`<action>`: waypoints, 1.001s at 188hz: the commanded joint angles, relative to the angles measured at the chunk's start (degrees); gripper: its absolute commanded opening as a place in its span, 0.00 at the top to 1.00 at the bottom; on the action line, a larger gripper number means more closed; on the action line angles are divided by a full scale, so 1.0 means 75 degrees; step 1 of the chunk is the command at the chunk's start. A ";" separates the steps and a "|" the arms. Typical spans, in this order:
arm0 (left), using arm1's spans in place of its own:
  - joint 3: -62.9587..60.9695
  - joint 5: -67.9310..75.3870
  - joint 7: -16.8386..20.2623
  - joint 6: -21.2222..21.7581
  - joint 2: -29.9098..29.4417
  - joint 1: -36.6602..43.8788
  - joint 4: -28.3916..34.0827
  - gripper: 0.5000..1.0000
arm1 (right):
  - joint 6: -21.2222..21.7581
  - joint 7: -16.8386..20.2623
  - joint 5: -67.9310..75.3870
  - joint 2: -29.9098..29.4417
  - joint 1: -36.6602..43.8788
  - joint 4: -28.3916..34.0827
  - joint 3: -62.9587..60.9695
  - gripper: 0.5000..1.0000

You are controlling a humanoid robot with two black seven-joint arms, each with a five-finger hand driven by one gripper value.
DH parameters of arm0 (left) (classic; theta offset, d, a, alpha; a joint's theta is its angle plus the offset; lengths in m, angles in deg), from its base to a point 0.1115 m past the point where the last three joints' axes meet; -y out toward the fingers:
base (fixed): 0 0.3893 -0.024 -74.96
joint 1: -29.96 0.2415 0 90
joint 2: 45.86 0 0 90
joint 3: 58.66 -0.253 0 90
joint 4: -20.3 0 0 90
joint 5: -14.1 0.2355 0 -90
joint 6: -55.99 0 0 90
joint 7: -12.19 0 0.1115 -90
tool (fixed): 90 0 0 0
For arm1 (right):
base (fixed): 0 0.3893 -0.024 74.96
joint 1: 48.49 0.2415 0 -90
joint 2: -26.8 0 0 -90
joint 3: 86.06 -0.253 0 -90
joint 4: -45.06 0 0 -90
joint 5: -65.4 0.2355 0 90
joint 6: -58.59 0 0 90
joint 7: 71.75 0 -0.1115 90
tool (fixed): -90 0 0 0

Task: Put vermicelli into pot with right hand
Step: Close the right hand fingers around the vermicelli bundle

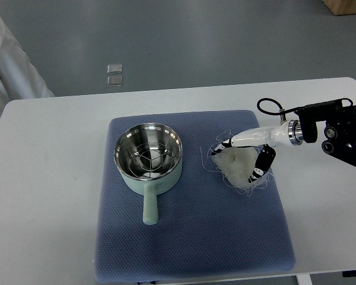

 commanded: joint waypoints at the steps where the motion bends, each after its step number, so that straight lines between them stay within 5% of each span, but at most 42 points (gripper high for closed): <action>1: -0.0001 0.0001 -0.0003 0.0010 0.0000 -0.0011 0.0000 0.00 | -0.0047 0.0004 -0.0023 0.0000 -0.0071 -0.0013 0.0003 0.15; 41: 0.0011 -0.0010 -0.0003 -0.0001 0.0000 0.0001 0.0000 0.00 | -0.0223 0.0016 -0.0023 0.0000 -0.0141 -0.0013 -0.0009 0.29; 106: -0.0001 0.0001 -0.0003 -0.0001 0.0000 0.0001 0.0000 0.00 | -0.0364 0.0004 -0.0035 -0.0153 -0.0141 -0.0130 -0.0044 0.91; 188: -0.0001 -0.0010 0.0009 0.0010 0.0000 0.0001 0.0000 0.00 | -0.0481 0.0004 0.0141 -0.0141 -0.0059 -0.0141 -0.0642 0.95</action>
